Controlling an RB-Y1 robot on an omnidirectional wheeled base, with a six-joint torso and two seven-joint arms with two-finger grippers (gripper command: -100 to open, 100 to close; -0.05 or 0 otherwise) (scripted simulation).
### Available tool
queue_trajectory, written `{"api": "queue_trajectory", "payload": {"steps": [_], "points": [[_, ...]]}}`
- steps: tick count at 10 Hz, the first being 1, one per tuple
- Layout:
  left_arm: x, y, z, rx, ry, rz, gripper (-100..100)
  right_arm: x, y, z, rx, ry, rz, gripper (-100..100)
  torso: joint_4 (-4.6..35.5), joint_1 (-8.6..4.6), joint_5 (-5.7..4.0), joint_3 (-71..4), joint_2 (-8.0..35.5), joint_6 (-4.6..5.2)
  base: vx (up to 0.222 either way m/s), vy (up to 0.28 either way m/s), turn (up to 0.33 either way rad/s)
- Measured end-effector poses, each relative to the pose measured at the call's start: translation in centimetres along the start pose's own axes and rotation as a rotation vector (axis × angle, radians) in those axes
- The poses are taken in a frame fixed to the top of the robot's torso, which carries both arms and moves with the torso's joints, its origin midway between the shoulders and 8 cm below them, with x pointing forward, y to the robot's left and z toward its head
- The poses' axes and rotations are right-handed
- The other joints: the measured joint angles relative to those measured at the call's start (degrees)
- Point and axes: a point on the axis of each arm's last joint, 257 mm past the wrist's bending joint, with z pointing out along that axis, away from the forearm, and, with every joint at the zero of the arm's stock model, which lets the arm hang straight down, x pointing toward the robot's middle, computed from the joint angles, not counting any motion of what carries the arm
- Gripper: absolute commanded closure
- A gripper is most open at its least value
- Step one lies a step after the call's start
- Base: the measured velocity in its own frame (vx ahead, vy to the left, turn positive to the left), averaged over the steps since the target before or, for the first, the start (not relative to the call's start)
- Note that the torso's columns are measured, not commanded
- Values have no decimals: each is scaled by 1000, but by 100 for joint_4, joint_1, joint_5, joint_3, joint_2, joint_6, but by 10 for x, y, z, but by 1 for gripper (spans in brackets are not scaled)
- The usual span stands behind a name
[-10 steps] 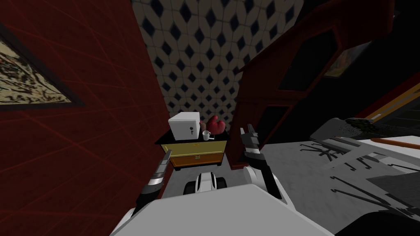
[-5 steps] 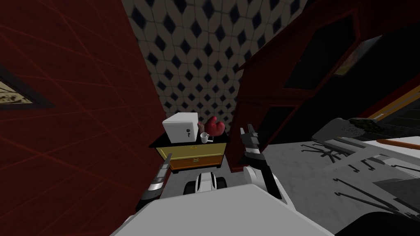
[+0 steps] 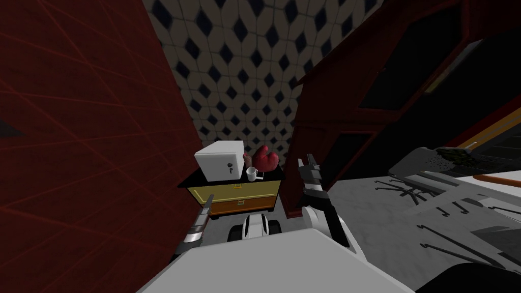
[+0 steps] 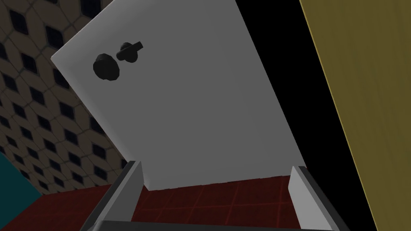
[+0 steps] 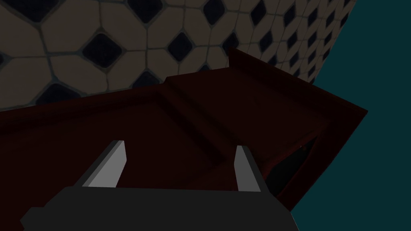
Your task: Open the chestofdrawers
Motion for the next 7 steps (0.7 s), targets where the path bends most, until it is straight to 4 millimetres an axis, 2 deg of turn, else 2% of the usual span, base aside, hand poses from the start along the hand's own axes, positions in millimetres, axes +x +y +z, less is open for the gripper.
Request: {"api": "queue_trajectory", "payload": {"steps": [4,7], "points": [[13,15,-15,-29,14,-8,-100,0,0,0,0,0,0,0,0,0,0,1,1,0,77,-32,-9],[26,29,-34,-56,26,-24,-100,0,0,0,0,0,0,0,-2,0,-1,-4,-6,0,100,-46,-7]]}}
